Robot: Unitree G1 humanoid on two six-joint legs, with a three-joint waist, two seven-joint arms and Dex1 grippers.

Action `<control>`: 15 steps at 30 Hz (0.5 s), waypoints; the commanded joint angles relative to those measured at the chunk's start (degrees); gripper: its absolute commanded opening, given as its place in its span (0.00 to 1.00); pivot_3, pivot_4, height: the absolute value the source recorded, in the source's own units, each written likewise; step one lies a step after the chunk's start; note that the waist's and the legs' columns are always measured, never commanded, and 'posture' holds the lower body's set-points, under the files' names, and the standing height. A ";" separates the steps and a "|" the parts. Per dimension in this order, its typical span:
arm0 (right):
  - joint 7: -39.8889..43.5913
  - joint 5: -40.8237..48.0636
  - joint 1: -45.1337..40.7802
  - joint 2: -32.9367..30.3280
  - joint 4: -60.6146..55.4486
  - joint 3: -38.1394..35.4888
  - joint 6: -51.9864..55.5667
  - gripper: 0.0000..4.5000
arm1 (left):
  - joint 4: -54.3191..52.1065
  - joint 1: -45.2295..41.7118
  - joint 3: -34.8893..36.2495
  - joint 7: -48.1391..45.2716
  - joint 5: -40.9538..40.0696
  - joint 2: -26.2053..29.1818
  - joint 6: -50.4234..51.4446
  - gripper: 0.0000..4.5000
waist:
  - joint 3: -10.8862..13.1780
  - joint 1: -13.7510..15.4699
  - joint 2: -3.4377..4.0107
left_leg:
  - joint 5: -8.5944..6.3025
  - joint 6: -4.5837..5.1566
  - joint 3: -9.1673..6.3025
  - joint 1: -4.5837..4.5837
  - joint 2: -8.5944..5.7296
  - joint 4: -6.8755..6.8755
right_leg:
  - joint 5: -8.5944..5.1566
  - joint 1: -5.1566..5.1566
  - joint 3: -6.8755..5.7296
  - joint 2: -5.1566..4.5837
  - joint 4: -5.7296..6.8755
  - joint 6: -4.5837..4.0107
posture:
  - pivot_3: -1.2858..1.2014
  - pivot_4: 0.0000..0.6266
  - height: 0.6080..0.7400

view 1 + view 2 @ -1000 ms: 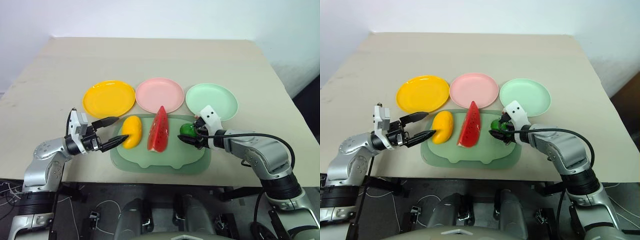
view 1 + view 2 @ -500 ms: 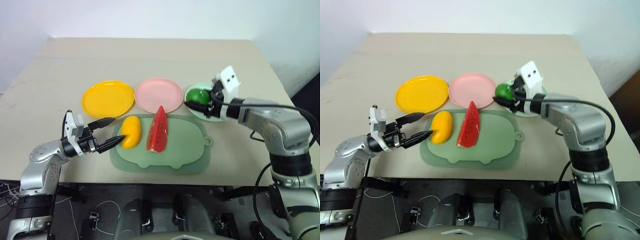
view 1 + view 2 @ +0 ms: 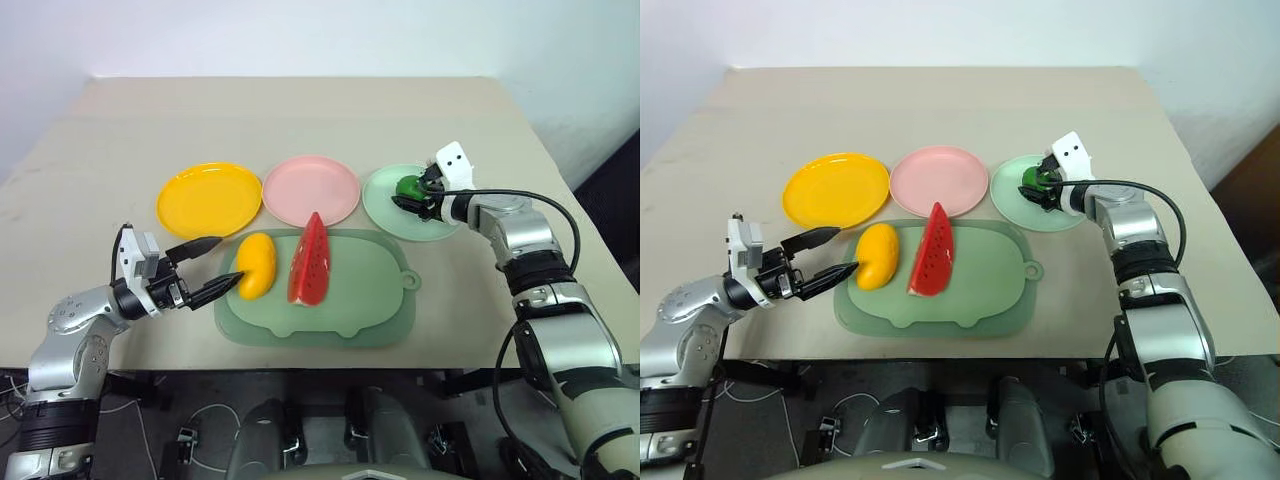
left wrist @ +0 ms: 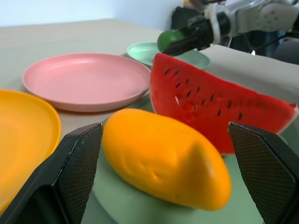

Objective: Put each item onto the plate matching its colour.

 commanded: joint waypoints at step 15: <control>2.38 -2.66 -3.80 -3.37 -5.54 -4.81 4.04 0.99 | -3.49 0.10 1.48 1.31 -1.46 0.43 1.05 1.00 | 0.07 0.12 0.11 | 0.00 -0.02 0.00 -0.03 0.00 0.21 | -0.02 -0.10 0.09 -0.08 0.31 0.00 | 0.52 0.24 0.67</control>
